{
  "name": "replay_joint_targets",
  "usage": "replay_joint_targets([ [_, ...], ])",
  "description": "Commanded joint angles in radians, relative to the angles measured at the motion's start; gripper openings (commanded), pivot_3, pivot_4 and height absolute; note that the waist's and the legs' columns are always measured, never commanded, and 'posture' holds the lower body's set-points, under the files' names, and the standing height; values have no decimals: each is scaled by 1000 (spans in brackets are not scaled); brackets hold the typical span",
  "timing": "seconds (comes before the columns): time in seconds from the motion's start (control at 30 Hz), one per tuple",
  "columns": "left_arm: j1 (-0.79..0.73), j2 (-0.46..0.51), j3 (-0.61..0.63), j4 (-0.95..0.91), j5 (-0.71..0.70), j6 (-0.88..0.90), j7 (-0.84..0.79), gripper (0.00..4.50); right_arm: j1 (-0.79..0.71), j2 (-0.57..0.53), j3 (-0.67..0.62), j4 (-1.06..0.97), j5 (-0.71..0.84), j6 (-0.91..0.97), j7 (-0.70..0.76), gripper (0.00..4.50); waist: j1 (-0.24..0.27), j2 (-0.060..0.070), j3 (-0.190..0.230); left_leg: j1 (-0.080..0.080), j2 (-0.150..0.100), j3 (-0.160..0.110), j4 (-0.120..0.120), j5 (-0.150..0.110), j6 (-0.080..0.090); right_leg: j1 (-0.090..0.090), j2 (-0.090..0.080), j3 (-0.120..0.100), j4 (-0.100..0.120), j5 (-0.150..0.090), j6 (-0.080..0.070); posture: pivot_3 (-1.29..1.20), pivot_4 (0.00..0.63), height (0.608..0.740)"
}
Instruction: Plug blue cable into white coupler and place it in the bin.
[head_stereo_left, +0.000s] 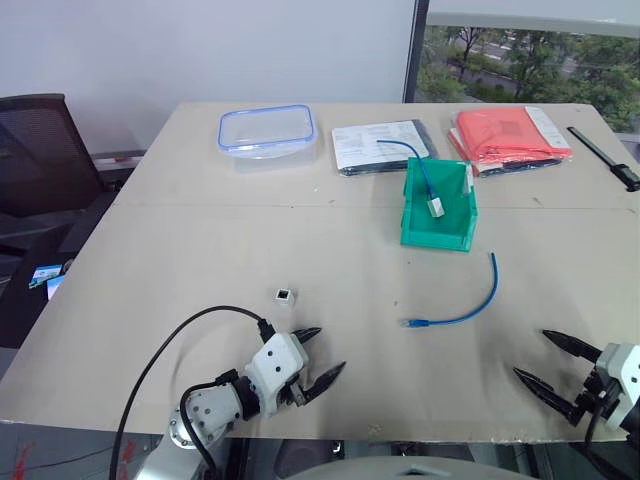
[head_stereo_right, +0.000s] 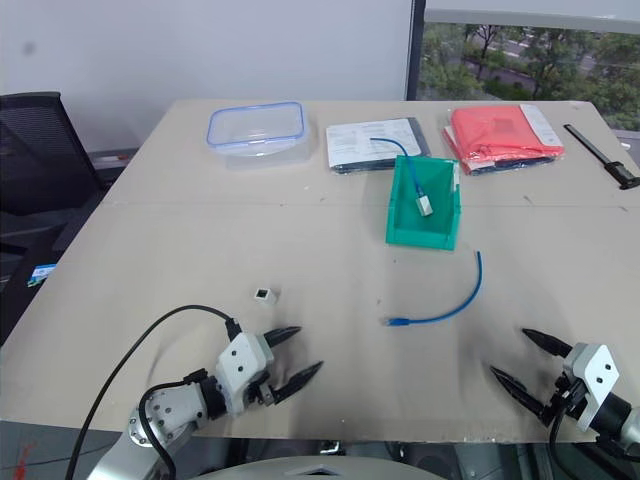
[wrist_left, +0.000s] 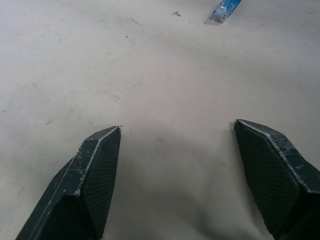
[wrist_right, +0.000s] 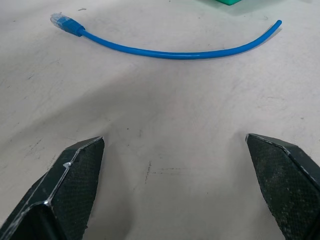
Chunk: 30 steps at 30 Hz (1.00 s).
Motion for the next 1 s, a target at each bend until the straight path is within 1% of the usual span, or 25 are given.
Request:
replay_joint_targets([
  [0.03,3,8,-2,-11,-6,20,-6,3714,-8,-7,-18,-9,12,-18,8,4472,0,0,0,0,0,0,0,0,0,0,0,0,0,0,0,0,150,736],
  [0.47,-32,26,11,-14,-34,47,-31,3714,-30,4,3,2,-12,-36,5,4472,0,-2,2,0,0,0,-1,0,0,0,0,0,-1,0,0,0,150,736],
  [0.57,-31,31,21,-19,-68,61,-52,3714,-32,1,10,-2,-17,-46,9,4472,0,-2,2,0,0,0,-1,0,0,0,0,0,-1,0,0,0,150,736],
  [0.67,-40,39,29,-25,-94,72,-71,4479,-32,-13,27,-46,-16,-27,18,4500,-1,-2,3,0,0,0,-1,0,0,0,0,0,-1,0,0,0,150,736],
  [0.7,-45,42,31,-27,-94,69,-74,4479,-30,-24,38,-69,-18,-20,28,4500,-1,-2,3,0,0,0,-1,0,0,0,0,0,-1,0,0,0,150,736],
  [0.77,-66,46,31,-25,-69,57,-64,4479,-39,-47,70,-127,-32,4,31,4500,-1,-2,4,0,0,0,-1,0,0,0,0,0,-1,0,0,0,150,736],
  [0.83,-100,59,26,-28,-48,55,-69,4479,-81,-67,121,-205,-48,64,5,4500,-2,-4,6,0,0,0,-1,0,0,0,0,0,0,0,0,0,150,736],
  [0.9,-132,80,26,-34,-67,65,-104,4479,-136,-86,178,-256,-87,119,-23,4500,-3,-6,7,0,0,0,-1,0,0,-1,1,-1,0,0,0,0,150,736],
  [1.0,-196,118,38,-50,-126,112,-167,4479,-255,-107,301,-287,-198,191,-58,4500,-8,-10,10,0,0,0,0,0,0,-1,1,-1,0,0,0,0,150,736],
])
